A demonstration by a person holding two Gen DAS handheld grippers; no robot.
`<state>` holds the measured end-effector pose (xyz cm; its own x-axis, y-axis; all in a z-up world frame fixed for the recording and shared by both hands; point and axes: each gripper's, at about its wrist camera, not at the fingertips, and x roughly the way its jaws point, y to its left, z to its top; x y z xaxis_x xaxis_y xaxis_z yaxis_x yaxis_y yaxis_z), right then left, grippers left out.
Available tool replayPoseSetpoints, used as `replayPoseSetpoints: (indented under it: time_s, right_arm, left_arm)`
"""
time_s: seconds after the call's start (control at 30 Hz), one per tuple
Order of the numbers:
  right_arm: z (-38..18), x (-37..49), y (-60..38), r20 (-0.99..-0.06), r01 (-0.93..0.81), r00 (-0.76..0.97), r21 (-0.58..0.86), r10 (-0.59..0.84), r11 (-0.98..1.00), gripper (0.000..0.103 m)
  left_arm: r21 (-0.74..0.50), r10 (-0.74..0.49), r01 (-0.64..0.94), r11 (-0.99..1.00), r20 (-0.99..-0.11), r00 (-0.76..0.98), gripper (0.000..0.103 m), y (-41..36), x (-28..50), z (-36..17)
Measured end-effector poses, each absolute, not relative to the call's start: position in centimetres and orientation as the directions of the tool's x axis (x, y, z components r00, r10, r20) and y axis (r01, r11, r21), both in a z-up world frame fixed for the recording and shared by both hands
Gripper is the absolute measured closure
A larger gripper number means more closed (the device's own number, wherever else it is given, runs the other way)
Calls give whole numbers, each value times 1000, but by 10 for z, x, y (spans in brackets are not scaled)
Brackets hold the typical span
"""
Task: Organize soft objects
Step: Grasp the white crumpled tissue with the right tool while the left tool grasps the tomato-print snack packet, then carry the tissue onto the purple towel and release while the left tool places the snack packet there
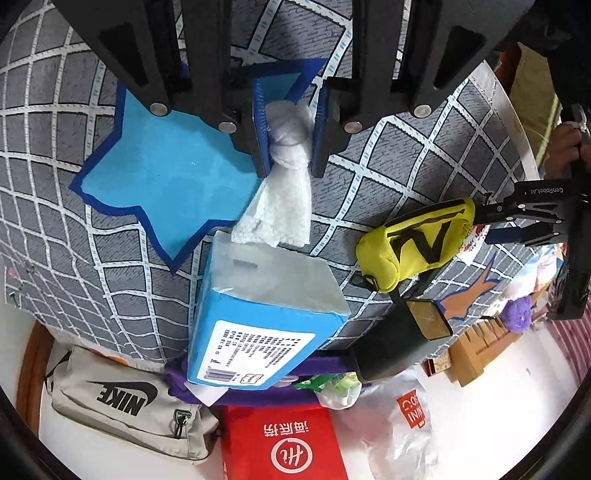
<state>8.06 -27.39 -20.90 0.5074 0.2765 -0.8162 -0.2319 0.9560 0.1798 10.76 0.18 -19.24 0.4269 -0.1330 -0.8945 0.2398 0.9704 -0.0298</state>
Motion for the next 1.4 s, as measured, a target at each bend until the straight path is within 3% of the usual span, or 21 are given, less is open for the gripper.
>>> replayPoseSetpoints:
  time_s: [0.13,0.23,0.37,0.47,0.9,1.4]
  right_arm:
    - [-210,82,-280,-799,-226,510,232,318,946,80]
    - [-210,81,-279,-791,-241,520,226,322,944,80]
    - [-210,81,-279,-783,-233,529,237,327,943,81]
    - [-208,80,-278,-788,-223,529,229,315,948,82]
    - [-187,77,-267,-793,-239,528,203,302,950,83]
    - [-130,81,-265,-741,-274,584,204,332,940,83]
  left_arm:
    - [20,-93,235,972,-885,457,37,-6,111,-195]
    - [19,-112,261,965,-872,477,46,-9,110,-196]
    - [13,-117,255,967,-865,488,65,-6,110,-193]
    - [-24,-140,243,970,-870,473,69,4,109,-191]
    - [-154,-215,165,974,-851,479,69,31,105,-170]
    - [-174,-247,183,968,-801,545,69,25,115,-115]
